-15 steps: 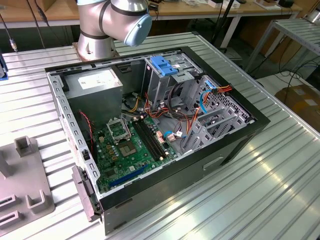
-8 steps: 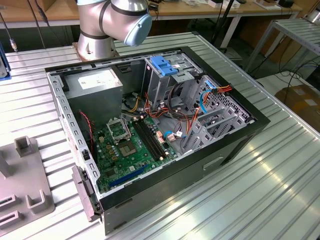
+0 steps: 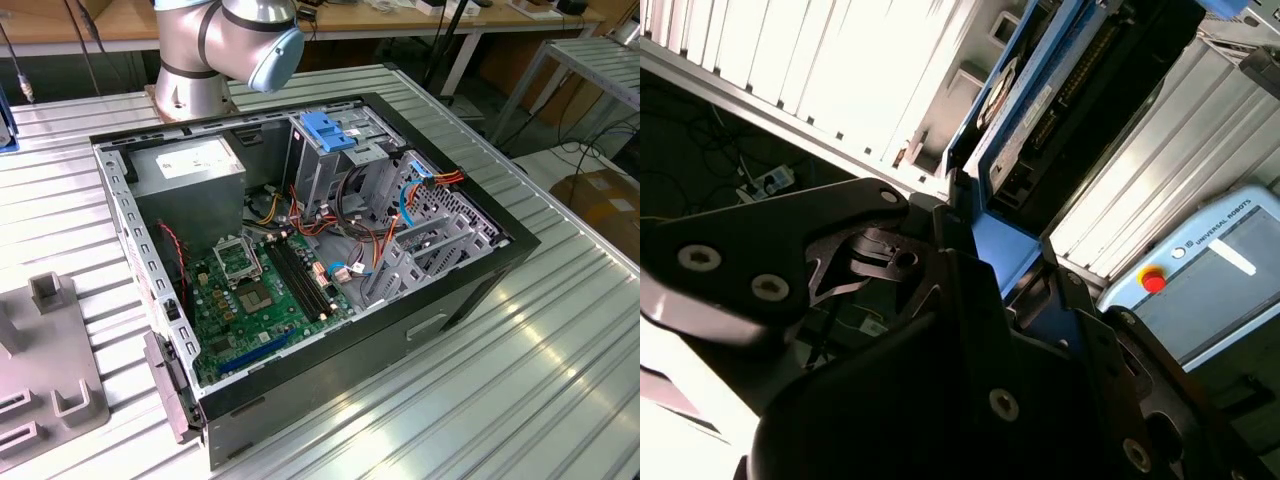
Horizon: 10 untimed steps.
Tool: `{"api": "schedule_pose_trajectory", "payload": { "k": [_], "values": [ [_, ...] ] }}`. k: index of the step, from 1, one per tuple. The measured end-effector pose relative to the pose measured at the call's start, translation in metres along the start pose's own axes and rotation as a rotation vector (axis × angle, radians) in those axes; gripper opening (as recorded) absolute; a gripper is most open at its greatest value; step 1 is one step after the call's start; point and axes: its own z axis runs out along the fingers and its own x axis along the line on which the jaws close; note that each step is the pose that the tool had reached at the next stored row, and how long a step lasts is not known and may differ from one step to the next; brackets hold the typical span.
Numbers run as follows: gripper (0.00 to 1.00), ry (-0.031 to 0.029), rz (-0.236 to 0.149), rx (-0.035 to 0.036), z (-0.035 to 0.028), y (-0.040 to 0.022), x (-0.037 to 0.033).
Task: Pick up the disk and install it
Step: 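Pick up the disk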
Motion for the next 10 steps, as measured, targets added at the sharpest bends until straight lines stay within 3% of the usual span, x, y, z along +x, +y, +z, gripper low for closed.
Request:
{"api": "schedule_pose_trajectory", "payload": {
  "k": [10],
  "values": [
    [0.37, 0.0, 0.0, 0.0001, 0.0009, -0.0035, 0.0]
  ]
}}
